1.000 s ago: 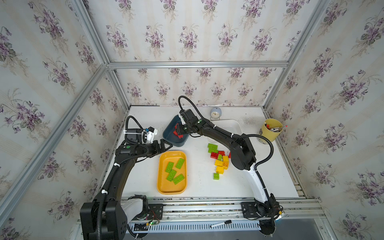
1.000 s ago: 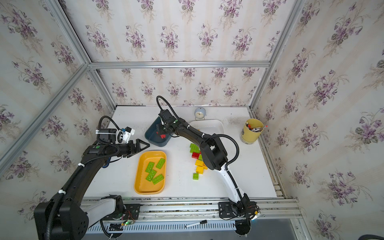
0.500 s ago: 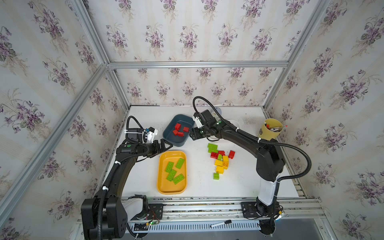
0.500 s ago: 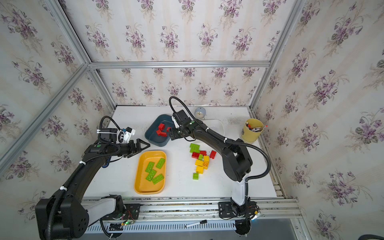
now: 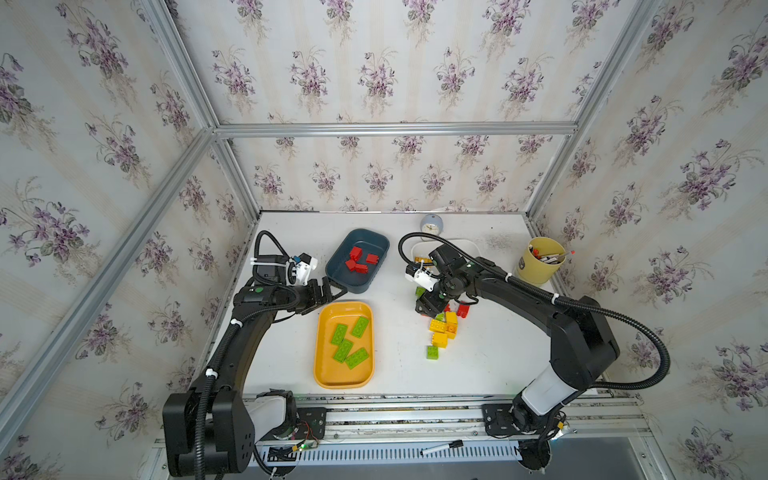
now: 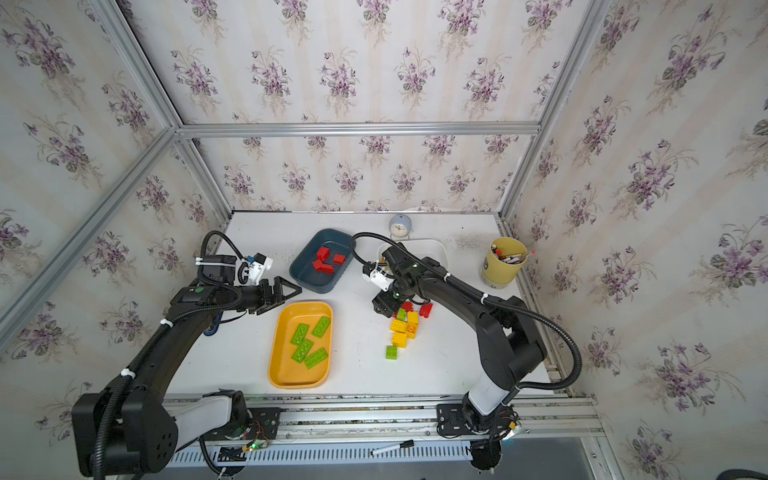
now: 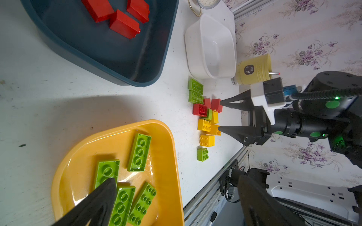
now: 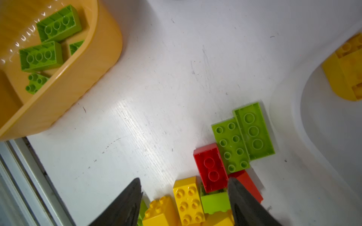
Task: Sort the legos into containers by color
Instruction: 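Move the right gripper back over the pile toward a red brick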
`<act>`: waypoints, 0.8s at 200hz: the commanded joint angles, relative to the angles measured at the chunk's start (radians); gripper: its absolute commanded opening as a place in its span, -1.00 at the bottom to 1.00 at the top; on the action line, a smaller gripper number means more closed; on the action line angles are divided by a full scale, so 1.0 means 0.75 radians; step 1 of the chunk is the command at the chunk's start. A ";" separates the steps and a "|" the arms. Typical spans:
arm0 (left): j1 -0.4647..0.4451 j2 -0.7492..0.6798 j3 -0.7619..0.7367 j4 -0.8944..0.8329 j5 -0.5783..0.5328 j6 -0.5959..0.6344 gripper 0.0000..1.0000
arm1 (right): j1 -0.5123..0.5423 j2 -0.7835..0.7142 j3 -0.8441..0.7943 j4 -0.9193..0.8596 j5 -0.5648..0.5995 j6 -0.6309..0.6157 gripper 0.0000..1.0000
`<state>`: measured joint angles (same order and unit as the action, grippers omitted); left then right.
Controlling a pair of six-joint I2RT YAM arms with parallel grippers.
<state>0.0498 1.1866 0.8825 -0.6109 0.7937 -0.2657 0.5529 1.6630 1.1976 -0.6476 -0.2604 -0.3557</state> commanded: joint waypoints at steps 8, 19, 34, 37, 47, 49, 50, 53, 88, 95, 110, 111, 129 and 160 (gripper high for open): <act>-0.003 -0.009 0.018 0.027 0.038 -0.010 0.99 | -0.002 0.099 0.035 -0.059 0.007 -0.269 0.39; -0.002 -0.009 0.014 0.027 0.038 -0.011 0.99 | -0.007 0.126 0.043 -0.055 0.023 -0.290 0.39; -0.003 -0.001 0.011 0.027 0.039 -0.010 0.99 | -0.007 0.165 0.071 -0.069 0.054 -0.306 0.38; -0.003 0.000 0.011 0.027 0.040 -0.010 0.99 | -0.007 0.170 0.072 -0.067 0.063 -0.309 0.38; -0.002 0.002 0.013 0.026 0.045 -0.010 0.99 | -0.007 0.192 0.073 -0.052 0.099 -0.314 0.36; -0.003 0.003 0.013 0.026 0.044 -0.010 0.99 | -0.007 0.196 0.074 -0.052 0.103 -0.314 0.36; -0.003 0.002 0.015 0.027 0.044 -0.010 0.99 | -0.007 0.197 0.075 -0.051 0.104 -0.315 0.36; -0.003 0.001 0.016 0.027 0.044 -0.010 0.99 | -0.007 0.204 0.078 -0.054 0.107 -0.320 0.35; -0.003 0.005 0.036 0.026 0.047 -0.006 0.99 | -0.007 0.239 0.074 -0.075 0.111 -0.323 0.29; -0.003 0.007 0.036 0.027 0.046 -0.006 0.99 | -0.007 0.241 0.066 -0.073 0.119 -0.323 0.26; -0.003 0.011 0.033 0.027 0.045 -0.002 0.99 | -0.007 0.237 0.056 -0.074 0.137 -0.326 0.19; -0.004 0.010 0.033 0.027 0.045 -0.002 0.99 | -0.007 0.238 0.055 -0.074 0.139 -0.325 0.18; -0.003 0.017 0.026 0.027 0.048 0.004 0.99 | -0.007 0.242 0.054 -0.088 0.158 -0.328 0.12; -0.003 0.013 0.014 0.026 0.045 0.011 0.99 | -0.007 0.244 0.039 -0.092 0.171 -0.326 0.09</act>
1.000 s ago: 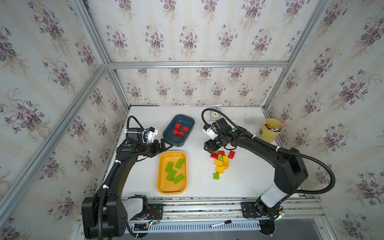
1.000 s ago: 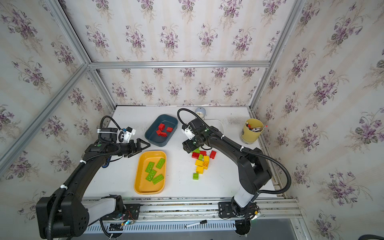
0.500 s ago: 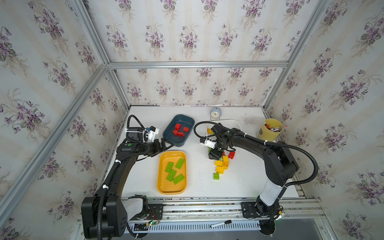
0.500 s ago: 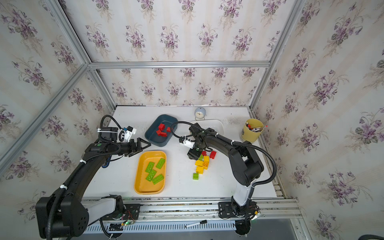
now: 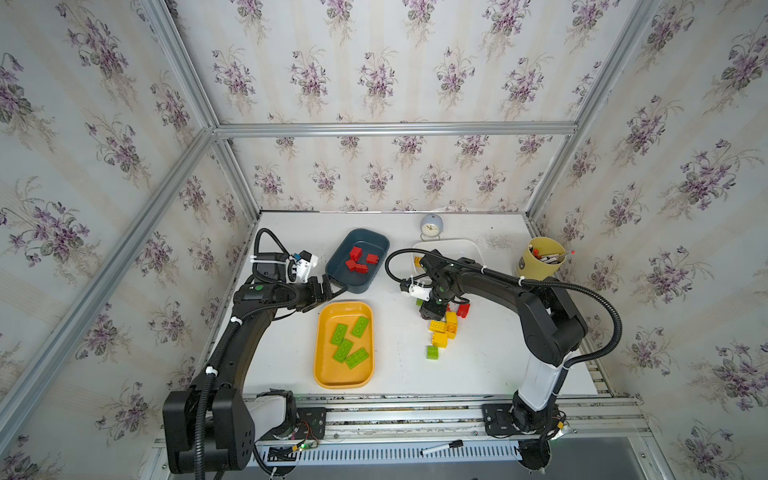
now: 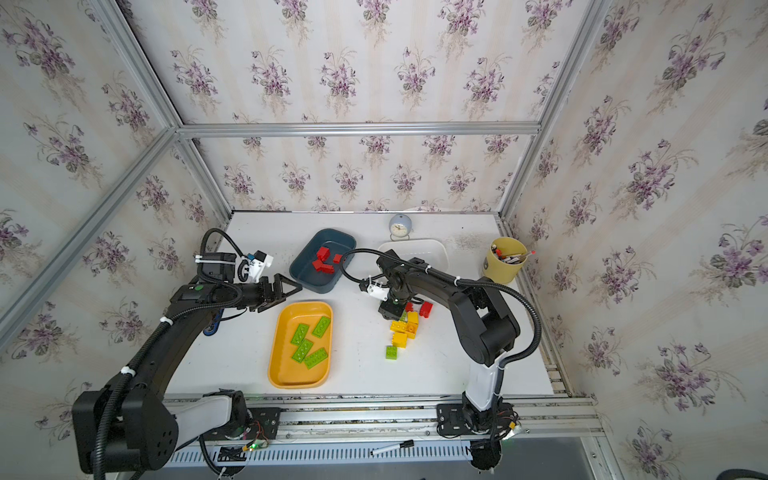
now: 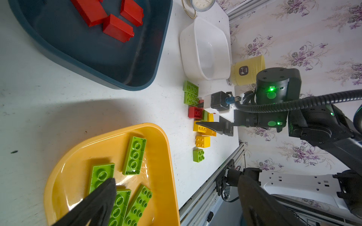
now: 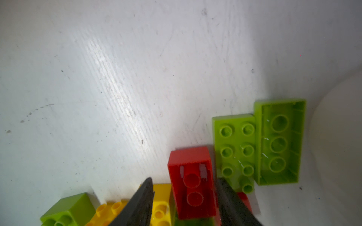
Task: Sort the legos into containers by color
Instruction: 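Move the right gripper back over the pile toward a red brick, then lower the right gripper and grasp the red 2x2 brick, then carry the red brick into the teal bin and open the right gripper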
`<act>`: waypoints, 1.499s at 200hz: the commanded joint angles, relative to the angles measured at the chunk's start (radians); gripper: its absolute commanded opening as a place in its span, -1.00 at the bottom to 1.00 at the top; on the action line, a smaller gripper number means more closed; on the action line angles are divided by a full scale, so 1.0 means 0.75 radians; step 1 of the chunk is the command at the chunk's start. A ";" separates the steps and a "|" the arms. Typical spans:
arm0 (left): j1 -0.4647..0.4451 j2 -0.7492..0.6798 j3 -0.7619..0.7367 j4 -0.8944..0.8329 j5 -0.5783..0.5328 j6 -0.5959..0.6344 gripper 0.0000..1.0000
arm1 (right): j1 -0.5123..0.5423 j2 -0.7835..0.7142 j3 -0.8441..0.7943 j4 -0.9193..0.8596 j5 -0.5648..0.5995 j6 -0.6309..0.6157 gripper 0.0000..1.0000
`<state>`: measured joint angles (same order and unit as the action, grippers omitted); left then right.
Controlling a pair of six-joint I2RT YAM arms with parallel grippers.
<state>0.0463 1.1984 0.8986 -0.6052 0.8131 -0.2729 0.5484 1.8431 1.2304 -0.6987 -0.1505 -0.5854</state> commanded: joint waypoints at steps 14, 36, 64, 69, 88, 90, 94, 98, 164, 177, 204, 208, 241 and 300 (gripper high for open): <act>0.001 -0.003 -0.012 0.019 0.016 0.025 0.99 | -0.001 0.002 -0.006 -0.024 0.030 -0.018 0.06; 0.003 0.005 -0.012 0.019 0.017 0.026 0.99 | -0.001 0.003 -0.022 -0.013 0.049 -0.021 0.02; 0.003 0.012 -0.004 0.018 0.018 0.026 0.99 | 0.005 0.002 -0.032 0.001 0.039 -0.021 -0.15; 0.001 0.012 -0.002 0.019 0.018 0.026 0.99 | 0.007 0.005 -0.032 0.001 0.040 -0.021 -0.16; 0.001 0.012 0.001 0.018 0.023 0.022 0.99 | 0.013 0.007 -0.039 0.009 0.053 -0.016 -0.20; 0.000 0.012 0.001 0.019 0.024 0.022 0.99 | 0.013 0.009 -0.039 0.011 0.053 -0.016 -0.22; 0.001 0.010 -0.001 0.019 0.027 0.022 0.99 | 0.013 0.009 -0.036 0.010 0.053 -0.014 -0.25; 0.000 0.009 -0.002 0.018 0.027 0.022 0.99 | 0.013 0.012 -0.034 0.007 0.052 -0.012 -0.27; 0.000 0.003 -0.014 0.019 0.023 0.028 0.99 | 0.044 -0.023 0.028 -0.039 0.042 -0.004 -0.45; 0.001 0.007 -0.009 0.019 0.022 0.027 0.99 | 0.042 -0.055 0.036 -0.042 0.017 0.015 -0.45; 0.003 0.014 0.008 0.020 0.021 0.023 0.99 | 0.043 -0.134 0.071 -0.015 -0.078 0.086 -0.45; 0.000 0.014 0.011 0.020 0.020 0.021 0.99 | 0.045 -0.139 0.084 -0.009 -0.094 0.099 -0.45; 0.000 0.024 0.037 0.018 0.018 0.010 0.99 | 0.063 -0.106 0.222 0.104 -0.215 0.256 -0.46; 0.003 -0.016 0.031 0.013 0.014 -0.011 0.99 | 0.126 0.227 0.686 0.255 -0.173 0.443 -0.47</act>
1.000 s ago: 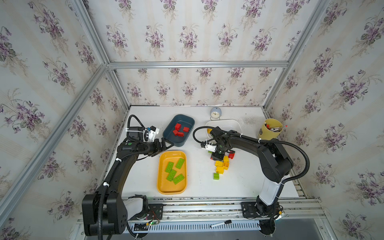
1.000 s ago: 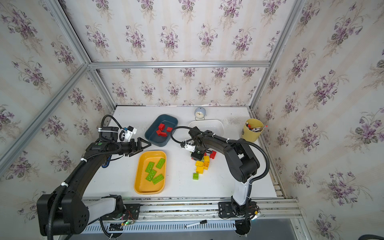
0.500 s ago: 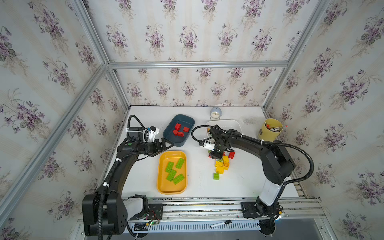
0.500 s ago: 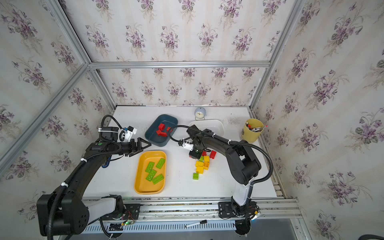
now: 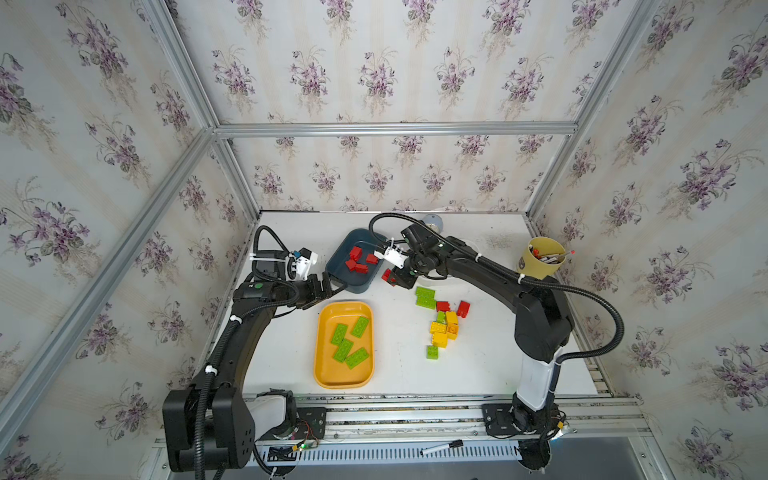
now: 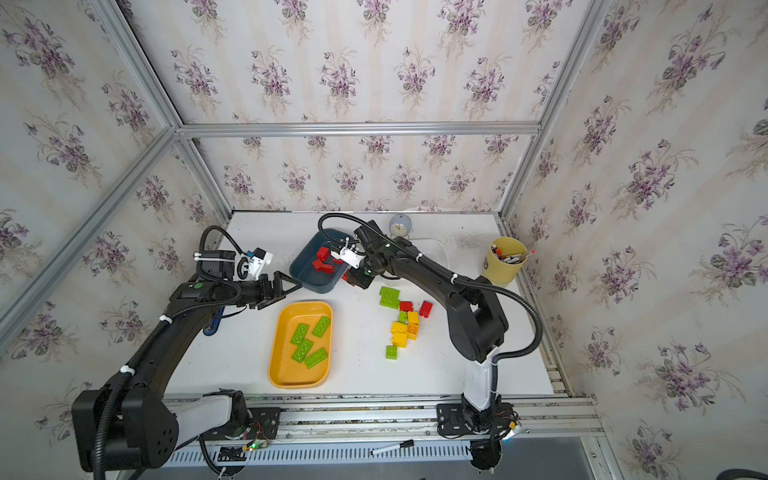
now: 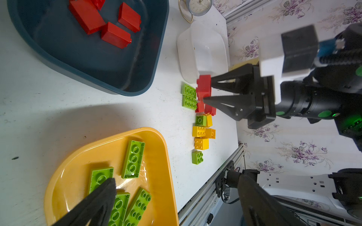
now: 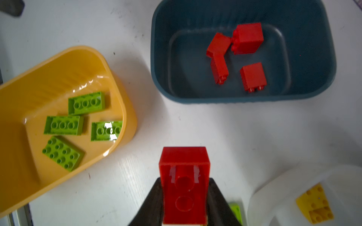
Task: Sort the legos into containers by color
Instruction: 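Carry the red brick into the teal bin and open the right gripper, then return the right gripper to the pile and grasp a lime-green 2x2 brick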
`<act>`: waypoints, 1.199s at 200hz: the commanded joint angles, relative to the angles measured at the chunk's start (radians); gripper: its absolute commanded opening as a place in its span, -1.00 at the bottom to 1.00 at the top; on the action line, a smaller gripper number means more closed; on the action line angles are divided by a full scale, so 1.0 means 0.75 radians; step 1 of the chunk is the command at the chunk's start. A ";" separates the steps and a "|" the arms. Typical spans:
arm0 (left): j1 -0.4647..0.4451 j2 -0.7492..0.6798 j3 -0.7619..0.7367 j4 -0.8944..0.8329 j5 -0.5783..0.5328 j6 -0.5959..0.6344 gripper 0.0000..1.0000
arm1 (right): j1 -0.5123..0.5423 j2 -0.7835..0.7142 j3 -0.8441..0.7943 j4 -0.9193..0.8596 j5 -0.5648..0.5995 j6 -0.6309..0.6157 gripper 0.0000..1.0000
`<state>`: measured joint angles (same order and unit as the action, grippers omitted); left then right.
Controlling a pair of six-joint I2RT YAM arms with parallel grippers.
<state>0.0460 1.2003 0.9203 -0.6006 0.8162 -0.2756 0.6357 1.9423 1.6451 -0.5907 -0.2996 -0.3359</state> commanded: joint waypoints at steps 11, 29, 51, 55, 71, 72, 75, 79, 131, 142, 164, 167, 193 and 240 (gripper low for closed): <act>0.002 -0.024 0.002 0.006 0.008 -0.010 0.99 | 0.011 0.154 0.192 0.151 0.087 0.130 -0.46; 0.002 -0.028 0.004 0.002 0.006 -0.009 0.99 | 0.011 0.251 0.306 0.174 0.169 0.127 -0.45; 0.001 -0.028 0.014 -0.005 0.006 -0.013 0.99 | 0.009 0.358 0.430 0.194 0.241 0.125 -0.40; 0.002 -0.028 0.015 -0.007 0.007 -0.013 0.99 | 0.009 0.381 0.453 0.200 0.244 0.126 -0.40; 0.001 -0.026 0.022 -0.009 0.006 -0.017 0.99 | 0.009 0.467 0.564 0.193 0.257 0.144 -0.38; 0.000 -0.026 0.022 -0.009 0.006 -0.017 0.99 | 0.009 0.474 0.572 0.191 0.258 0.146 -0.37; 0.001 -0.026 0.024 -0.009 0.006 -0.017 0.99 | 0.009 0.492 0.597 0.180 0.261 0.149 -0.37; 0.002 -0.027 0.027 -0.010 0.006 -0.017 0.99 | 0.009 0.515 0.628 0.168 0.267 0.153 -0.36; 0.001 -0.042 0.021 -0.015 0.006 -0.023 0.99 | -0.001 0.657 0.887 0.008 0.261 0.183 0.34; 0.003 -0.044 0.016 -0.018 0.004 -0.020 0.99 | -0.007 0.612 0.844 0.010 0.206 0.190 0.41; 0.003 -0.042 0.009 -0.016 0.002 -0.019 0.99 | -0.027 0.471 0.666 0.013 0.095 0.176 0.46; 0.003 -0.042 0.008 -0.016 0.002 -0.019 0.99 | -0.030 0.449 0.632 0.012 0.081 0.172 0.46; 0.002 -0.036 0.006 -0.016 0.000 -0.015 0.99 | -0.061 0.199 0.281 0.035 -0.021 0.140 0.47; 0.003 -0.003 0.017 -0.016 0.005 -0.010 0.99 | -0.103 -0.169 -0.267 -0.003 0.005 0.062 0.50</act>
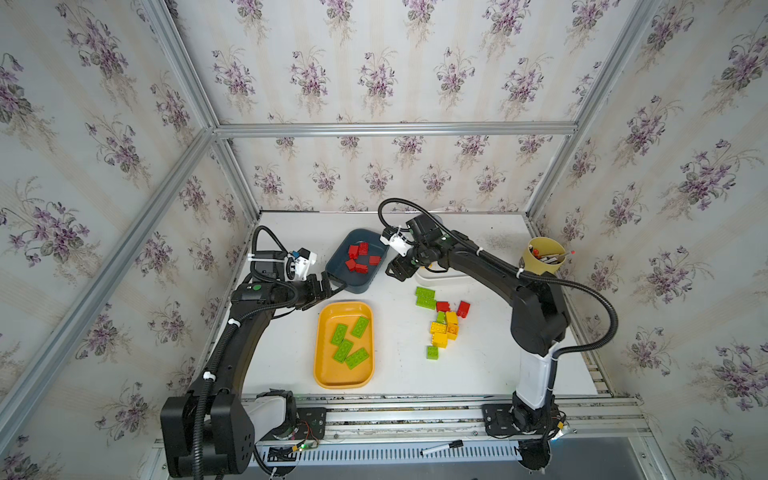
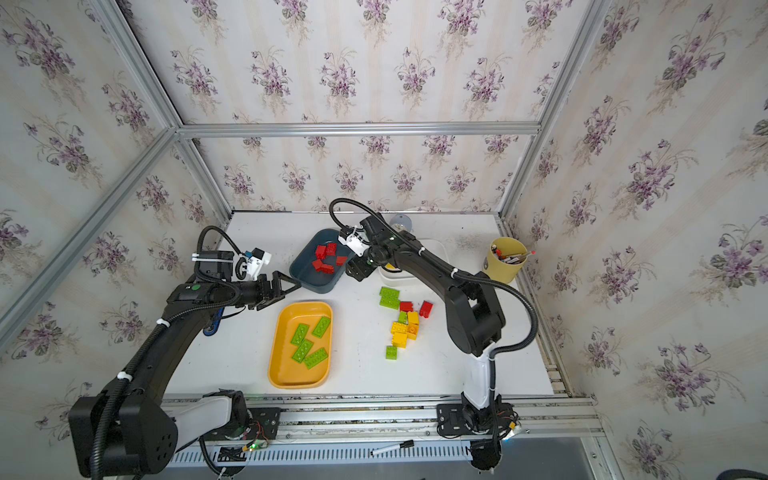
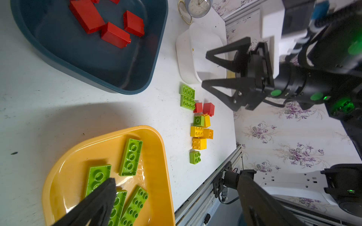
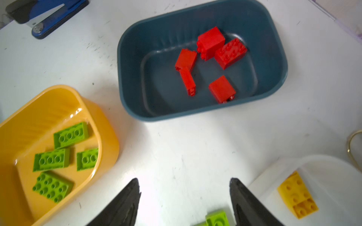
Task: Sort the legos into containers by color
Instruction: 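Return the right gripper to the pile and grasp a lime-green 2x2 brick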
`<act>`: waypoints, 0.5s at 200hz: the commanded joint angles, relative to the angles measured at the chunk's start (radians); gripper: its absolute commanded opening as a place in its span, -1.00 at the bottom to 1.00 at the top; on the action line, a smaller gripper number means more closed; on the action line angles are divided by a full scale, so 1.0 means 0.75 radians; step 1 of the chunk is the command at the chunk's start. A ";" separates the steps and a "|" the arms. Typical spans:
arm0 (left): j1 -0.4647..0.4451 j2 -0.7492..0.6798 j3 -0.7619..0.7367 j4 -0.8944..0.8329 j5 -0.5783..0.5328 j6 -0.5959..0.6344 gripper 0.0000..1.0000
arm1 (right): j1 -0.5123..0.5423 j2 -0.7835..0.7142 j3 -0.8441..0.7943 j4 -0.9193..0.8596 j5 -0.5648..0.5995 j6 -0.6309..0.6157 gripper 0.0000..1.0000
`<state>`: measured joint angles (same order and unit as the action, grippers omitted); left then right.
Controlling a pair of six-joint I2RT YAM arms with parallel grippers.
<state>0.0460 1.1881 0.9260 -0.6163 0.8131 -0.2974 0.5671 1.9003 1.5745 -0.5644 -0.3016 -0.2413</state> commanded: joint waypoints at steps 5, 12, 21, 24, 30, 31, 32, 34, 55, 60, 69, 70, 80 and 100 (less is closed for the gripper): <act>0.002 0.017 0.012 0.005 0.011 0.022 0.99 | -0.016 -0.140 -0.217 -0.047 0.023 -0.074 0.50; 0.000 0.021 0.016 0.006 0.012 0.023 0.99 | -0.024 -0.174 -0.271 -0.061 0.039 -0.084 0.51; 0.001 0.025 0.021 0.006 0.012 0.024 0.99 | -0.030 -0.212 -0.339 -0.072 0.050 -0.096 0.51; 0.000 0.027 0.023 0.006 0.012 0.024 0.99 | -0.030 -0.225 -0.360 -0.072 0.052 -0.098 0.52; 0.002 0.029 0.025 0.005 0.012 0.024 0.99 | -0.029 -0.244 -0.401 -0.066 0.062 -0.106 0.52; 0.001 0.029 0.025 0.006 0.012 0.024 0.99 | -0.055 -0.247 -0.408 -0.065 0.066 -0.107 0.52; 0.002 0.029 0.026 0.006 0.012 0.024 0.99 | -0.069 -0.248 -0.414 -0.064 0.069 -0.108 0.52; 0.001 0.031 0.027 0.006 0.012 0.024 0.99 | -0.081 -0.254 -0.426 -0.062 0.079 -0.112 0.52; 0.002 0.038 0.035 0.004 0.015 0.024 0.99 | -0.101 -0.255 -0.497 -0.076 0.158 -0.163 0.53; 0.000 0.038 0.037 0.006 0.014 0.024 0.99 | -0.105 -0.247 -0.499 -0.086 0.172 -0.166 0.53; 0.000 0.037 0.037 0.006 0.014 0.023 0.99 | -0.112 -0.234 -0.506 -0.086 0.172 -0.169 0.53; 0.001 0.036 0.037 0.006 0.015 0.024 0.99 | -0.114 -0.232 -0.506 -0.085 0.171 -0.170 0.53; 0.001 0.034 0.039 0.005 0.016 0.020 0.99 | -0.123 -0.216 -0.514 -0.072 0.173 -0.165 0.52; 0.001 0.027 0.037 0.005 0.013 0.018 0.99 | -0.132 -0.180 -0.512 -0.063 0.208 -0.179 0.51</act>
<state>0.0460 1.2152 0.9459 -0.6163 0.8131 -0.2970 0.4751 1.7416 1.1889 -0.6174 -0.1967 -0.3489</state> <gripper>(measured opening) 0.993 0.756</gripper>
